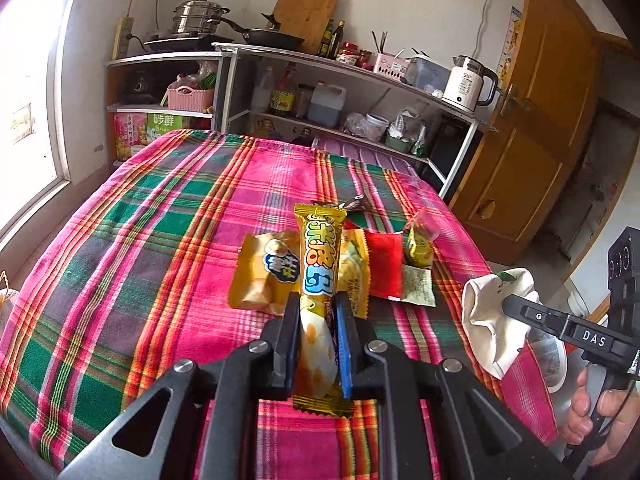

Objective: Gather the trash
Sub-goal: 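Grasp the white cloth bag with the right tool while the left tool holds the wrapper, then carry the wrapper and cloth bag over the white bin and open both tools, then move both open tools back over the table trash, then grasp the yellow chip bag with the left tool while the right tool grasps the red wrapper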

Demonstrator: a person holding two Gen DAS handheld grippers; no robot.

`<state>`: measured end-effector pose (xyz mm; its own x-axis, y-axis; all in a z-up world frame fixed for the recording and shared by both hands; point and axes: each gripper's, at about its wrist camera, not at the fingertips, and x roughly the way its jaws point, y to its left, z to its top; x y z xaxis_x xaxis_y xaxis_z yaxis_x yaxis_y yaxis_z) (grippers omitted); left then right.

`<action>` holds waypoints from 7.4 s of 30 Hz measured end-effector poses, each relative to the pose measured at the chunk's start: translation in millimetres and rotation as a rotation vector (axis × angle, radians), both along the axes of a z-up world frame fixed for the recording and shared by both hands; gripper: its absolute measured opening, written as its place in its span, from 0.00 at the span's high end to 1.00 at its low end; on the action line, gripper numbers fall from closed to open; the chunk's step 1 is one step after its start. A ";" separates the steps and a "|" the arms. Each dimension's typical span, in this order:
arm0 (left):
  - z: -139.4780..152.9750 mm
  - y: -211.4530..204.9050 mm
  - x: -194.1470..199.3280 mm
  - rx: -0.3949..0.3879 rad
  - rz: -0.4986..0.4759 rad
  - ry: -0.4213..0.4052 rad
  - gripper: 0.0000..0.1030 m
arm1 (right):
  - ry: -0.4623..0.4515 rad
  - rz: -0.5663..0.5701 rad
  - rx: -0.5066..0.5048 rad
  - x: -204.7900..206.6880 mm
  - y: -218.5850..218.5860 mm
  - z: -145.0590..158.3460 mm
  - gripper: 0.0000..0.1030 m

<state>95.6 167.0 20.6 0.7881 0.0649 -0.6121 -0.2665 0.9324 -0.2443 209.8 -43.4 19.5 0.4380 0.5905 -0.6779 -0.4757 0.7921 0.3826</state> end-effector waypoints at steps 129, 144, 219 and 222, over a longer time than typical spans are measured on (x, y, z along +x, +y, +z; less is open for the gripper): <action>14.0 -149.4 47.6 0.023 -0.337 -0.045 0.65 | -0.101 -0.224 -0.094 -37.4 -124.9 8.3 0.65; 10.0 -84.4 32.9 0.026 -0.190 -0.048 0.60 | -0.107 -0.115 -0.103 -33.1 -69.6 10.9 0.65; -31.3 41.0 39.3 -0.066 -0.036 0.016 0.78 | 0.038 0.113 -0.136 52.9 115.7 -42.6 0.65; -31.6 41.1 39.3 -0.072 -0.043 0.014 0.78 | 0.033 0.112 -0.147 55.3 122.1 -40.7 0.65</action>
